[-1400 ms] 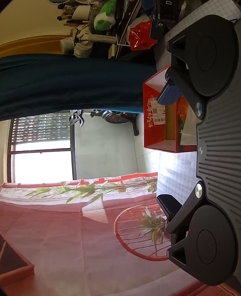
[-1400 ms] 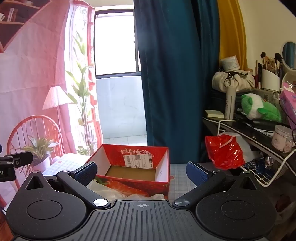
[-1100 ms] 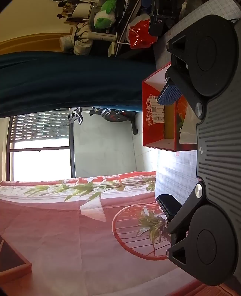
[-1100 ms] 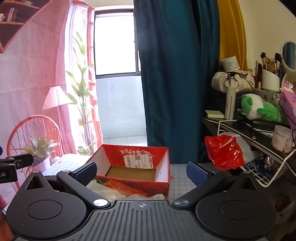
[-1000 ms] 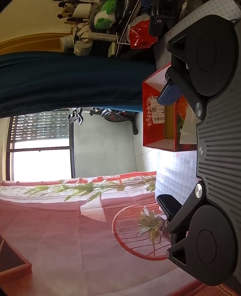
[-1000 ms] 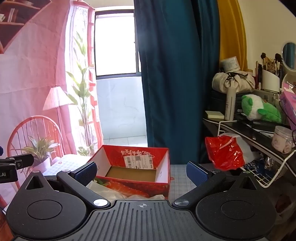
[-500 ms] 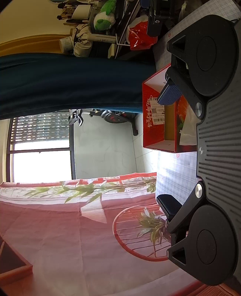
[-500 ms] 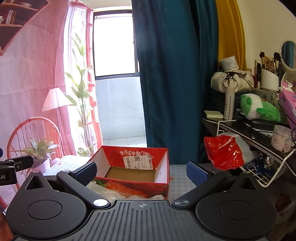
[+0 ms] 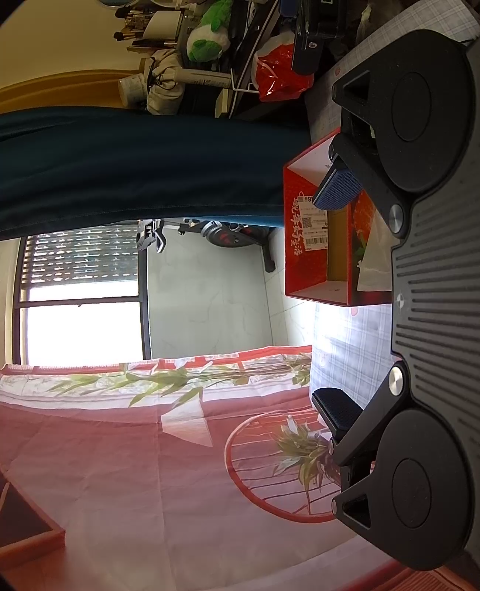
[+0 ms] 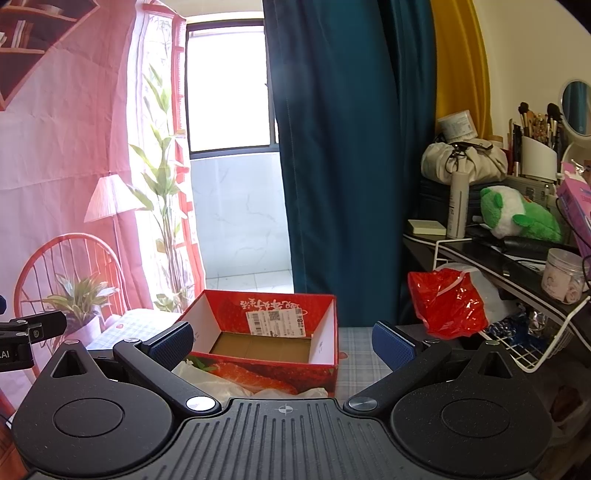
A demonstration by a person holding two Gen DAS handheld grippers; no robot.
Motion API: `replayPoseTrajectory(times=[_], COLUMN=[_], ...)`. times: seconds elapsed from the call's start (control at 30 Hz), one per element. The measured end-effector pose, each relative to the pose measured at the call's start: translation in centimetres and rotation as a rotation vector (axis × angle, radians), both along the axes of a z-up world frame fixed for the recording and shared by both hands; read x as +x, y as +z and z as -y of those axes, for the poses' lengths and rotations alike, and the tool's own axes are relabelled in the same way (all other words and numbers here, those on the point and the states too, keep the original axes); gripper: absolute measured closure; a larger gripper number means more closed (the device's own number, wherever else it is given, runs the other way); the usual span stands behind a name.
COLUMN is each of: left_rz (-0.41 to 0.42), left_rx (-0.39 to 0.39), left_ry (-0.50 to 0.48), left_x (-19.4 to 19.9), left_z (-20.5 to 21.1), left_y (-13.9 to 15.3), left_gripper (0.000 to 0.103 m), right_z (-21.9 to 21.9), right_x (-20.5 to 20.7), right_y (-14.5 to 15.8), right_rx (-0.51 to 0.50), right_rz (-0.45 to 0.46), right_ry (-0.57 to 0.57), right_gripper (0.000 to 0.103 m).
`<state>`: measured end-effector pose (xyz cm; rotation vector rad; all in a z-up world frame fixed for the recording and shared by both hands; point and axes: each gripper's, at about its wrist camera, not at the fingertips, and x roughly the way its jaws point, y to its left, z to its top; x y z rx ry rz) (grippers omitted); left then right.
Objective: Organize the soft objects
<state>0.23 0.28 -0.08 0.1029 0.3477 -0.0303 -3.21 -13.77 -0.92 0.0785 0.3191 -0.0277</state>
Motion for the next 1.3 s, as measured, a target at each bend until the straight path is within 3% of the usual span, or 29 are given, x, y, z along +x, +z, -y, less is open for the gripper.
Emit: replayPoseTrajectory(times=[1.3], left_rz=[-0.005], left_rx=[0.001], left_ry=[-0.015], left_x=[-0.09], left_z=[0.12], left_y=[-0.19], left_gripper=[0.000], right_z=[-0.13], right_x=[-0.12], right_y=[0.16], right_rx=[0.004], right_rz=[-0.001], right_ry=[-0.004], right_gripper=[0.000])
